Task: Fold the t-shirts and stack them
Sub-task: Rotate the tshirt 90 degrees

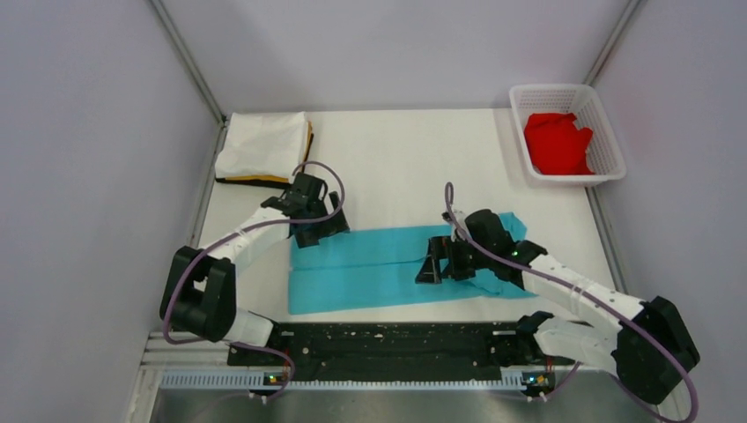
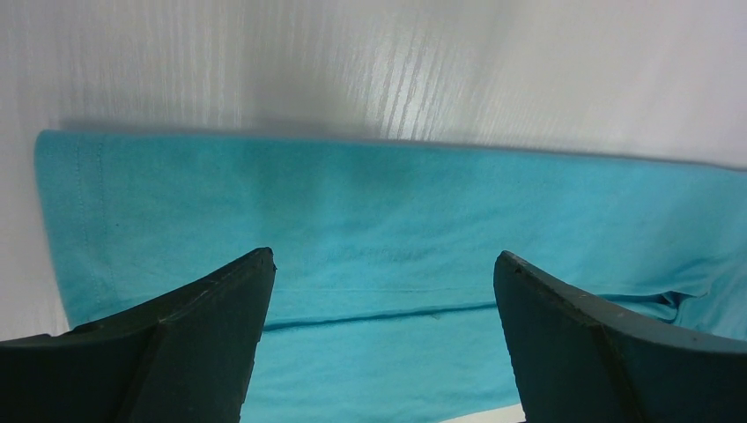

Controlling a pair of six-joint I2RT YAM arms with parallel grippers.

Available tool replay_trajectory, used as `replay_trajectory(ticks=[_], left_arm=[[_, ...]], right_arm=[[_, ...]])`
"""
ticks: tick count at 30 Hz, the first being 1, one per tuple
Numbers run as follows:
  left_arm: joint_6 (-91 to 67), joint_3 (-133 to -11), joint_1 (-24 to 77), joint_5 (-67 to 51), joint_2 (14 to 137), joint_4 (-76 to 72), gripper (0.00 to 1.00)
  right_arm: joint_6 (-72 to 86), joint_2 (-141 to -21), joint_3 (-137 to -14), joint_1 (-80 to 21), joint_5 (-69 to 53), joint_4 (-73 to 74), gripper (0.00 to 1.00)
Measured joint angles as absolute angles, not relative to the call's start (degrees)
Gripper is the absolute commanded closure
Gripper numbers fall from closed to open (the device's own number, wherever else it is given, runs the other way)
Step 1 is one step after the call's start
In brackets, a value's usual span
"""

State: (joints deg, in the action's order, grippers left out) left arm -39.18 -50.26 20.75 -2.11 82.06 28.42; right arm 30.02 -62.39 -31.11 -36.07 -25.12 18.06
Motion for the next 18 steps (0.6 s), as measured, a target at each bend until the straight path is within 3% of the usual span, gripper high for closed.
replay_trajectory(ticks=[7,12,18], left_arm=[[-38.81,-50.74,20.78,-2.13,82.89,28.36,0.01],[-38.7,-50.83,20.8,-2.13,83.22,28.38,0.01],[-38.54,-50.87,20.8,-2.09,83.24,28.42,0.01]], right_arm=[[29.98,-55.92,-34.68,-31.05,-15.79,21.37,0.01],[29.04,-61.3,-35.73,-29.32,-9.23,22.92,0.01],[28.01,-68.12,-35.64,-29.82,-12.8,21.17,0.01]])
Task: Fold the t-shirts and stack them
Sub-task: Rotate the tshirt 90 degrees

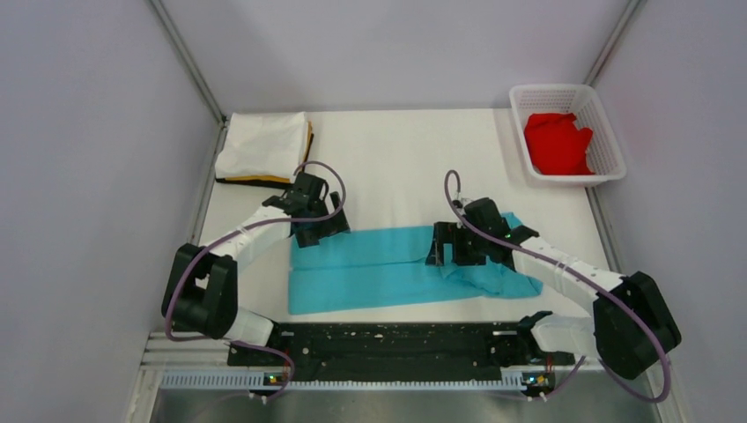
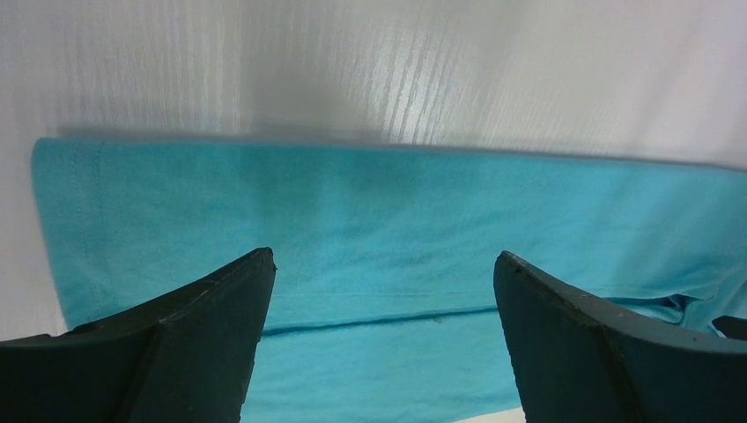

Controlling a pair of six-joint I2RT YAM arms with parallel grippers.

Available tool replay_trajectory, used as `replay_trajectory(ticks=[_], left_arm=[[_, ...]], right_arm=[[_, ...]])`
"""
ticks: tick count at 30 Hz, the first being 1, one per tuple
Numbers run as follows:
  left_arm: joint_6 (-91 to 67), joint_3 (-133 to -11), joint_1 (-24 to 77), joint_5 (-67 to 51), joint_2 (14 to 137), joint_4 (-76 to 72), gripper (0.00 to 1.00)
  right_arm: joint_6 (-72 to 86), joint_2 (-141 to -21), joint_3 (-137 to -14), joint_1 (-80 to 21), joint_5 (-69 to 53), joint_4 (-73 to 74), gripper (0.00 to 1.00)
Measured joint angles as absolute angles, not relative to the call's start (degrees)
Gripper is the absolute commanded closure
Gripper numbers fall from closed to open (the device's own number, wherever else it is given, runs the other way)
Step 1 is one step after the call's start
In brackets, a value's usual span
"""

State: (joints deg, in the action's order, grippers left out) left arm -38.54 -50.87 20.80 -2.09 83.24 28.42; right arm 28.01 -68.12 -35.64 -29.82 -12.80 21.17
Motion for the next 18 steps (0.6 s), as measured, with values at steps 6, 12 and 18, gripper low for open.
replay_trajectory(ticks=[6,12,18], left_arm=[[-38.57,-50.87,20.8,-2.09,83.55,28.47,0.01],[-38.57,-50.87,20.8,-2.04,83.55,28.47,0.01],[-38.59,-50.87,20.8,-2.07,83.55,28.47,0.01]], right_arm=[[28.08,-71.59,-35.62,-35.81,-15.84,17.85,0.01],[28.75,-73.25,-33.69,-37.45,-17.65,14.87,0.01],[29.65,-74.67,-32.99,-37.67,-18.37,12.27,0.01]])
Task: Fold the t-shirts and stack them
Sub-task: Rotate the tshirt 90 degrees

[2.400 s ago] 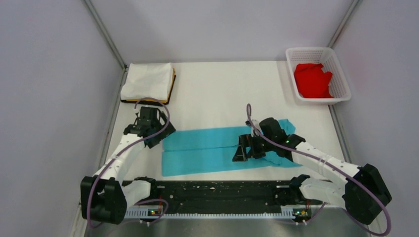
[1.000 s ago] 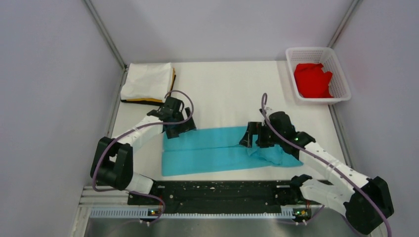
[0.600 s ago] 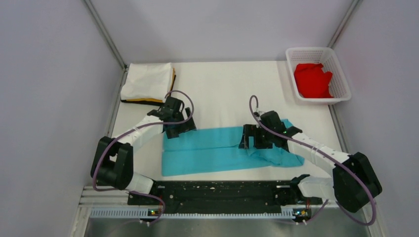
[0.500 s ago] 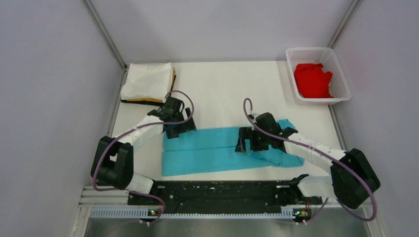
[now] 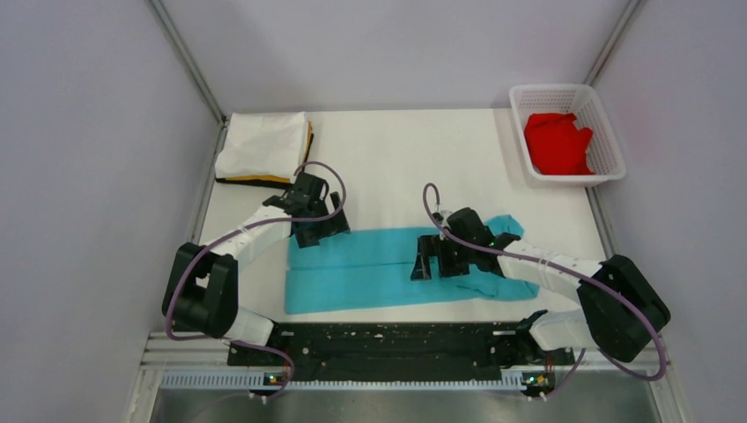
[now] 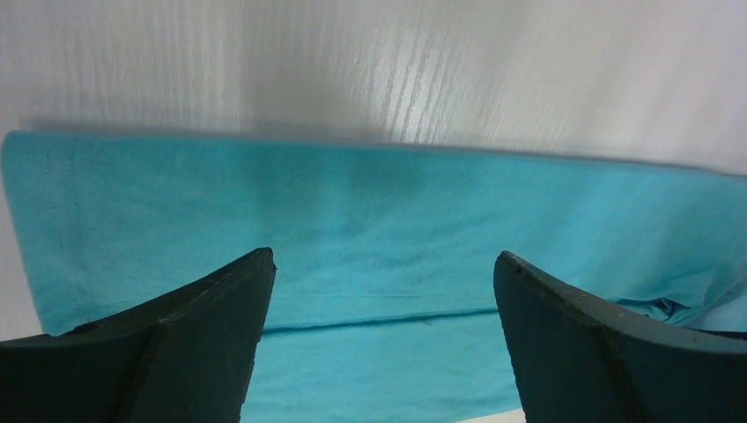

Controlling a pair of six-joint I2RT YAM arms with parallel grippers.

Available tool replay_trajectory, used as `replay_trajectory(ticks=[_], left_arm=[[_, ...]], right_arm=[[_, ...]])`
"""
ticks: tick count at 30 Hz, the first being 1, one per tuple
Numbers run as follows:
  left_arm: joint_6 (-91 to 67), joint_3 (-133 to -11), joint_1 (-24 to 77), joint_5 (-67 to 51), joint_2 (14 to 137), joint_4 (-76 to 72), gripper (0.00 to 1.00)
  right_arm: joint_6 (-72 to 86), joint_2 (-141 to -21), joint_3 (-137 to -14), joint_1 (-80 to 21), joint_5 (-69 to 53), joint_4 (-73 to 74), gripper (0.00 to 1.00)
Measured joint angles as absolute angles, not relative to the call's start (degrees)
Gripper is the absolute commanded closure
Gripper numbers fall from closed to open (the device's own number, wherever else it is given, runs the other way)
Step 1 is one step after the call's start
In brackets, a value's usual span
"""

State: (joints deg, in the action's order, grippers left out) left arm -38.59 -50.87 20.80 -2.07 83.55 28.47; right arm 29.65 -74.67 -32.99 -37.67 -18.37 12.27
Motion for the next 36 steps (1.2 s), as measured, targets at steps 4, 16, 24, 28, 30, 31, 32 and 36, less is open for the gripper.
replay_trajectory(ticks=[4,16,24,28,30,31,32,36], left_arm=[[-38.59,-50.87,20.84,-2.09,83.55,28.45,0.01],[-38.59,-47.48,20.91,-2.33,83.55,27.97,0.01],[-39.29,-45.63,21.37,-3.68,84.51,25.58,0.01],[-40.45,-45.65,21.61,-3.73,84.9,24.53,0.01],[-41.32,-45.98,21.87,-3.68,85.34,24.01,0.01],[-41.82,-46.19,22.0,-3.68,85.6,23.86,0.01],[-42.48,-46.57,22.17,-3.68,86.02,23.57,0.01],[-45.82,-47.88,22.74,-3.84,87.53,22.41,0.01]], right_arm=[[30.41,-74.48,-33.15,-37.82,-17.34,12.47,0.01],[37.17,-58.24,-33.98,-28.64,-7.11,23.81,0.01],[44.66,-62.94,-28.51,-20.95,-5.41,23.68,0.01],[46.09,-68.79,-30.98,-17.8,-6.13,19.0,0.01],[45.41,-74.13,-34.54,-16.69,-6.04,16.82,0.01],[44.75,-77.3,-36.88,-16.19,-6.11,15.7,0.01],[43.81,-81.08,-39.92,-15.57,-6.22,14.52,0.01],[39.83,-95.53,-53.63,-13.47,-7.05,11.46,0.02]])
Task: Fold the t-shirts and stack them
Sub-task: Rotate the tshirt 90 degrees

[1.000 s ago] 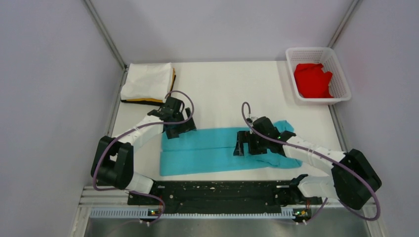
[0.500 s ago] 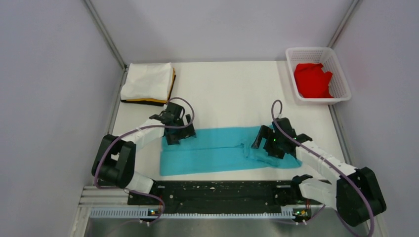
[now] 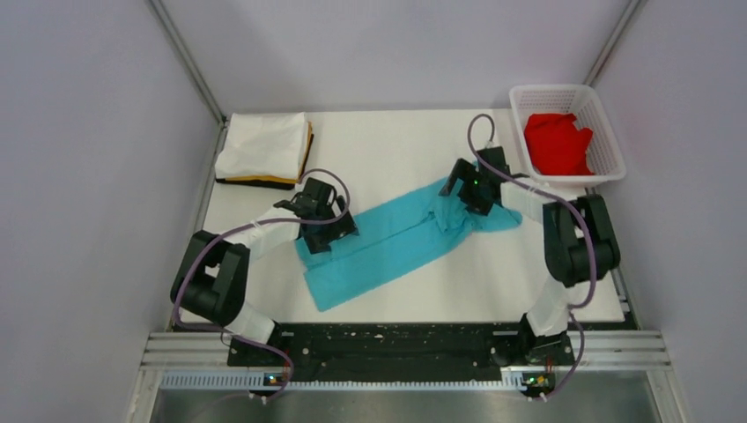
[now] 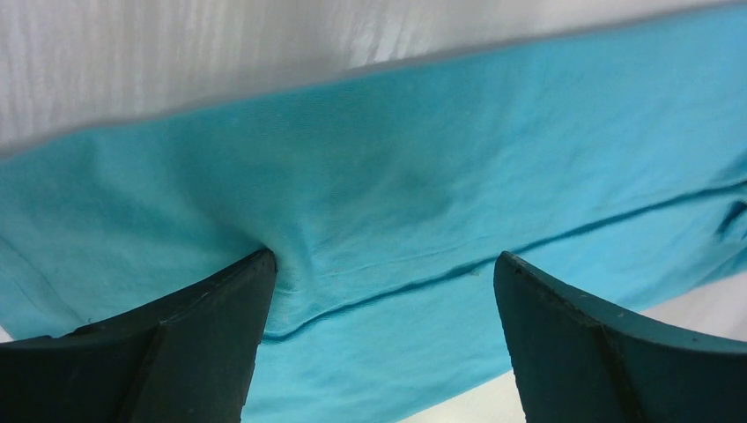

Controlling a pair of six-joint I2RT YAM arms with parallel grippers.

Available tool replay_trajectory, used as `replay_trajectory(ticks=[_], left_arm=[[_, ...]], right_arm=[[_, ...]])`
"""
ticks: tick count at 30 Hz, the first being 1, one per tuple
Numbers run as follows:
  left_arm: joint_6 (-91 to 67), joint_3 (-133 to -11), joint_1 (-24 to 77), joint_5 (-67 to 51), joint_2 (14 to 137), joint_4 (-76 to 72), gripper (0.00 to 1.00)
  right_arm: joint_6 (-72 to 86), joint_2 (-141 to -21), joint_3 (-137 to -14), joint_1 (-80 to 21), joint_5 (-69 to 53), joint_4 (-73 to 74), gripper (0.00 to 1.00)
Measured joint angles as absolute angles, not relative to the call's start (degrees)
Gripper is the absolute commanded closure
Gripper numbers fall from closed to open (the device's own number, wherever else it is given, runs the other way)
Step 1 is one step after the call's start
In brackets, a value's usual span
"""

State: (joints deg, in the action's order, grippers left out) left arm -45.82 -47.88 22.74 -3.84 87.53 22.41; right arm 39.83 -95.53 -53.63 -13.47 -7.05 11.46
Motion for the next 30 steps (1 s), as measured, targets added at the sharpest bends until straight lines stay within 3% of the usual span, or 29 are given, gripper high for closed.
replay_trajectory(ticks=[8,16,30], left_arm=[[-55.44,-52.82,27.68,-4.05,92.95,19.11,0.01],[-64.6,-55.61,39.05,-2.39,96.31,16.82,0.01],[-74.98,-63.18,49.19,-1.37,104.09,13.21,0.01]], right_arm=[[29.52,-122.43,-87.68,-12.32,-12.82,9.61,0.02],[7.09,-141.43,-119.52,-14.33,-22.87,21.41,0.03],[-10.48,-150.21,-134.04,-23.51,-28.27,25.87,0.01]])
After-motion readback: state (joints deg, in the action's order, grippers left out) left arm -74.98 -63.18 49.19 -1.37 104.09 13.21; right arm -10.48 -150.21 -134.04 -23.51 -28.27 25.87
